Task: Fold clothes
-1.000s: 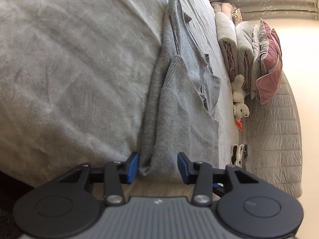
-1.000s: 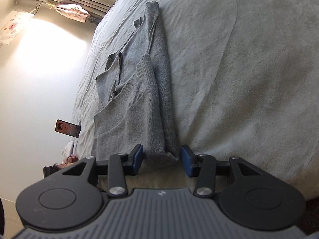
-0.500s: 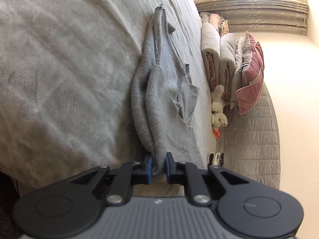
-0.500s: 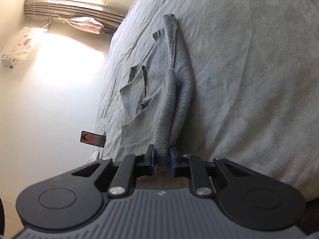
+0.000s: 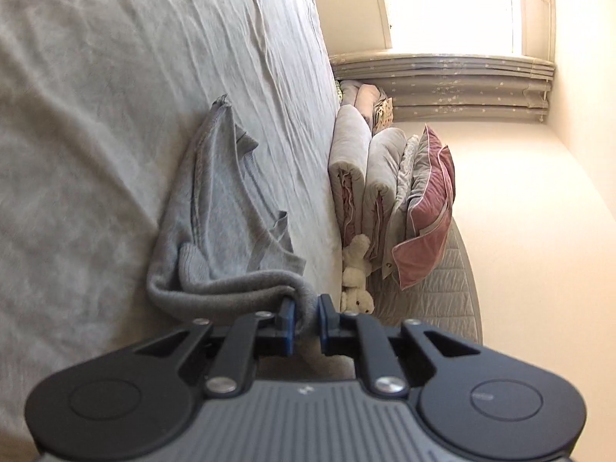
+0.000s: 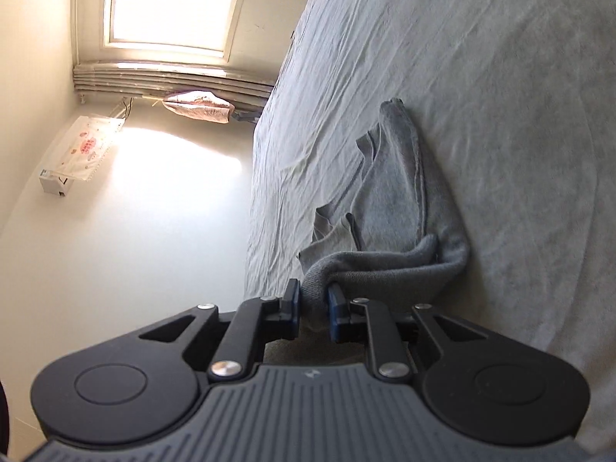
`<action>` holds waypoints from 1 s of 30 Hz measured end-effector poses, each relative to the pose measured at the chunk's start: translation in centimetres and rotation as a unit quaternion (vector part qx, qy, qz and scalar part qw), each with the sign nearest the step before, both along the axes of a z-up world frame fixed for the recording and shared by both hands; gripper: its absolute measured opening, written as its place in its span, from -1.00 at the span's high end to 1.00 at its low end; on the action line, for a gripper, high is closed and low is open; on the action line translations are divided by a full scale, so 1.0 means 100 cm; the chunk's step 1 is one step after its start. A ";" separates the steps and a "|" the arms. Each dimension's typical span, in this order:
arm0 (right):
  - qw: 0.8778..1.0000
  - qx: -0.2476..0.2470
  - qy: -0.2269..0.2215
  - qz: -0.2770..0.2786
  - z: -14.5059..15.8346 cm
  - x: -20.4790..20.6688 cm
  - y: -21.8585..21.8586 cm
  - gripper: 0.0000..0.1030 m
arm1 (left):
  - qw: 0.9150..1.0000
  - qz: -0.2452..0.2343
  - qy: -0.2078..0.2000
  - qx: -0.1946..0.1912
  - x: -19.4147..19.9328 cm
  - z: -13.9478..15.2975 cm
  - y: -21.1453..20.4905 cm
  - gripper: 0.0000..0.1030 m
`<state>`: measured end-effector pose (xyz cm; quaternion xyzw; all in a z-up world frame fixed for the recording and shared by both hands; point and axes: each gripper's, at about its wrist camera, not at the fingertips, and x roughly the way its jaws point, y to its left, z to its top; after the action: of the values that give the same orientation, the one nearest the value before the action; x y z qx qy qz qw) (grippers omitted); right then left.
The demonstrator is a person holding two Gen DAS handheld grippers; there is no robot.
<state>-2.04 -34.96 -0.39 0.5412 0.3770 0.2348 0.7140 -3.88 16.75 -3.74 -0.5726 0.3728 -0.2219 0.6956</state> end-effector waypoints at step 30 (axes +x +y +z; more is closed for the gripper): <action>0.969 -0.216 -0.121 -0.020 -0.010 0.066 0.017 0.03 | 0.953 0.013 -0.099 0.288 0.116 0.003 -0.021 -0.18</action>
<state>4.58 -33.28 -1.37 0.3489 0.3189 0.1972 0.8589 7.73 14.61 -3.45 -0.3283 0.3428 -0.1513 0.8671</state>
